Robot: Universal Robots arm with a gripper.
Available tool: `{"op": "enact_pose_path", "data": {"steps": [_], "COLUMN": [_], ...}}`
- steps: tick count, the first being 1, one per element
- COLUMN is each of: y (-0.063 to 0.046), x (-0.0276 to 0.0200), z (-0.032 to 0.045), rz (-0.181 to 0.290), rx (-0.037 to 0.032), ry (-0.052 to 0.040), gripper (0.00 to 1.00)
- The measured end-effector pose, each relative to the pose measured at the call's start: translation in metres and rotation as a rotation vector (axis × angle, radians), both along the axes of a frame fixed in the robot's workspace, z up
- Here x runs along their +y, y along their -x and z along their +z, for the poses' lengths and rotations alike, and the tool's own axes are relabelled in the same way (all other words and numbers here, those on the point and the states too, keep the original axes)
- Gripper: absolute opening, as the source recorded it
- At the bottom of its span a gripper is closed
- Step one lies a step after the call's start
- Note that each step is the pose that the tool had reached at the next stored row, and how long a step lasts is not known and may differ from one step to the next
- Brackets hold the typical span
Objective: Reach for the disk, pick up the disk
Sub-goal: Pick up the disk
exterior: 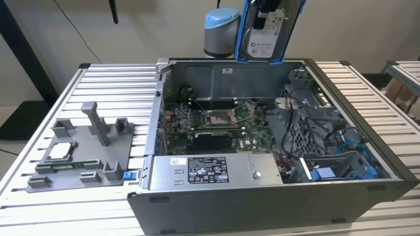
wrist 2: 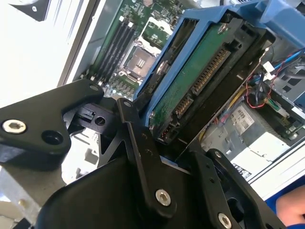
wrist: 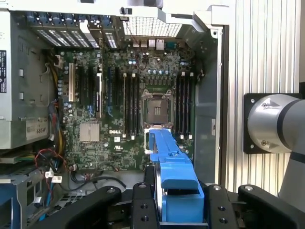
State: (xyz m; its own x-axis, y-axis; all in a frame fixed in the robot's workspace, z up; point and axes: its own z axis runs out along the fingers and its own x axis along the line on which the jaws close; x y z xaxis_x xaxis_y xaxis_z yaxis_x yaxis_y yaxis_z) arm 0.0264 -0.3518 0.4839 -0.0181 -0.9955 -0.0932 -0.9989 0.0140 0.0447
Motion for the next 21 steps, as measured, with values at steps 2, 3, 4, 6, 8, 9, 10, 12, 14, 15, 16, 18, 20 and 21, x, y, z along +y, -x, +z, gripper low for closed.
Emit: {"op": "enact_pose_path", "data": {"steps": [2, 3, 4, 6, 8, 9, 10, 12, 14, 15, 16, 18, 20, 21], "y": [-0.001, -0.001, -0.001, -0.002, -0.003, -0.003, -0.003, -0.004, -0.004, -0.005, -0.005, -0.005, -0.005, -0.005], "x": [-0.0031, -0.005, -0.0069, -0.0109, -0.0149, -0.017, -0.0191, -0.0235, -0.0279, -0.0304, -0.0328, -0.0375, -0.0426, -0.0454], "z": [0.0, -0.0001, -0.0001, -0.0001, -0.0001, -0.0001, -0.0001, -0.0002, -0.0002, -0.0002, -0.0002, -0.0002, -0.0002, -0.0002], "rz": [0.0, 0.0, 0.0, 0.0, 0.0, 0.0, 0.0, 0.0, 0.0, 0.0, 0.0, 0.0, 0.0, 0.0], "rx": [0.0001, 0.0003, 0.0004, 0.0007, 0.0011, 0.0012, 0.0014, 0.0016, 0.0019, 0.002, 0.0021, 0.0022, 0.0025, 0.0026], "ry": [0.0, -0.0001, 0.0, -0.0001, 0.0, -0.0001, 0.0, -0.0001, 0.0, -0.0001, 0.0, -0.0001, -0.0001, 0.0], "gripper": [0.0, 0.0, 0.0, 0.0, 0.0, 0.0, 0.0, 0.0, 0.0, 0.0, 0.0, 0.0, 0.0, 0.0]}}
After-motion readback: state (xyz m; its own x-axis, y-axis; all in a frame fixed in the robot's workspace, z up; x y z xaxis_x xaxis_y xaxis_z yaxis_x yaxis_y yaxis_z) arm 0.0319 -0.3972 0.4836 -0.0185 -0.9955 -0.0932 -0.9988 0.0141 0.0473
